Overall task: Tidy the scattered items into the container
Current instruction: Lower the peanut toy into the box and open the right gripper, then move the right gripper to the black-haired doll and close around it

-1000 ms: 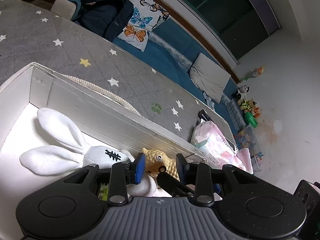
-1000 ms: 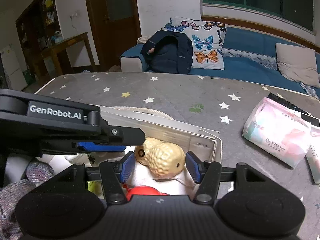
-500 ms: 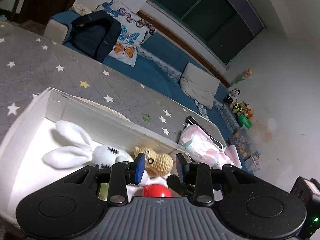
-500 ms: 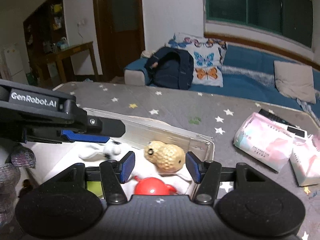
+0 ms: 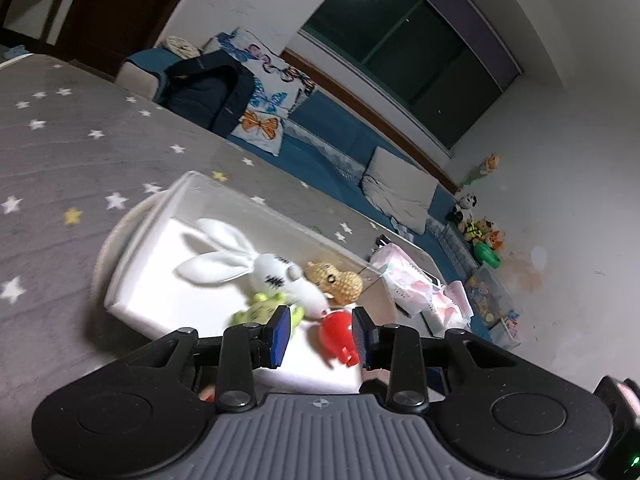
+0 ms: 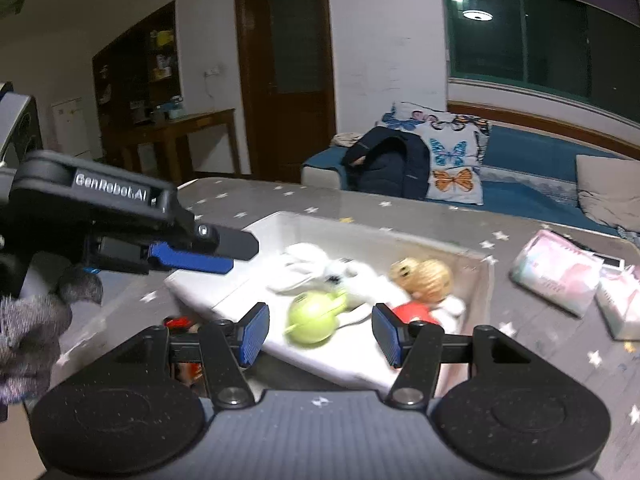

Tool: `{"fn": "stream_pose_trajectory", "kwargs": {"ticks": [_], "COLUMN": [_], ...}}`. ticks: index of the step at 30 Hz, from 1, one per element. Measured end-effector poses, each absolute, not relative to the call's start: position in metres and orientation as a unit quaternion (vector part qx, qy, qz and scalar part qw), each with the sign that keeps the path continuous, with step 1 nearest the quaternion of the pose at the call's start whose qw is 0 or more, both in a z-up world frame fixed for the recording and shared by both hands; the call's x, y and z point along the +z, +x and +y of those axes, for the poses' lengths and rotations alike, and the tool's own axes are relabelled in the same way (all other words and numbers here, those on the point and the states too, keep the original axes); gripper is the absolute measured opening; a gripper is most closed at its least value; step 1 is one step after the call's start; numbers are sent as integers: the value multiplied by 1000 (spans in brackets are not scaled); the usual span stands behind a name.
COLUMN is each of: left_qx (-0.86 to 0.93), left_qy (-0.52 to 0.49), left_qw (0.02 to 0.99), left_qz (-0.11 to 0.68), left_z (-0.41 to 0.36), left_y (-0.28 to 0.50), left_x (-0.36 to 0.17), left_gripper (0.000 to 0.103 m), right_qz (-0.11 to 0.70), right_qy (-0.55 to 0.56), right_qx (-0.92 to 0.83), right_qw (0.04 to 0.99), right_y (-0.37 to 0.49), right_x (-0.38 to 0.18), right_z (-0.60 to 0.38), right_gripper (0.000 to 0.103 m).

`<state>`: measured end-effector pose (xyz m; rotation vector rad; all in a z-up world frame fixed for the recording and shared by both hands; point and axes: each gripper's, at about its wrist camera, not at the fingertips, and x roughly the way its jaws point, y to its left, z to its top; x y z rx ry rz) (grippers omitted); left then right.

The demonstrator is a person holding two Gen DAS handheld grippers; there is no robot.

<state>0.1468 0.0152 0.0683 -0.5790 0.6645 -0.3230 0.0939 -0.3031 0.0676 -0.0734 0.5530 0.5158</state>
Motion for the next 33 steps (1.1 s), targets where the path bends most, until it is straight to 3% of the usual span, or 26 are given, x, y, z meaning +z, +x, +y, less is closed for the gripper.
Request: {"fn": "stream_pose_trajectory", "kwargs": {"ticks": [5, 25, 28, 33], "left_qx": [-129, -88, -90, -96], "left_qy": [-281, -341, -347, -352], "left_qw": [896, 871, 867, 863], "left_qz": [317, 342, 346, 350], "left_z": [37, 93, 95, 100], "left_y": [120, 98, 101, 107], "left_x": [60, 12, 7, 3], "left_gripper": [35, 36, 36, 36], "right_qz": [280, 349, 356, 360], "right_qy": [-35, -13, 2, 9], "right_qx": [273, 299, 300, 295], "right_qw": [920, 888, 885, 885], "right_y": [74, 73, 77, 80], "right_x": [56, 9, 6, 5], "right_z": [-286, -224, -222, -214], "right_gripper": [63, 64, 76, 79]}}
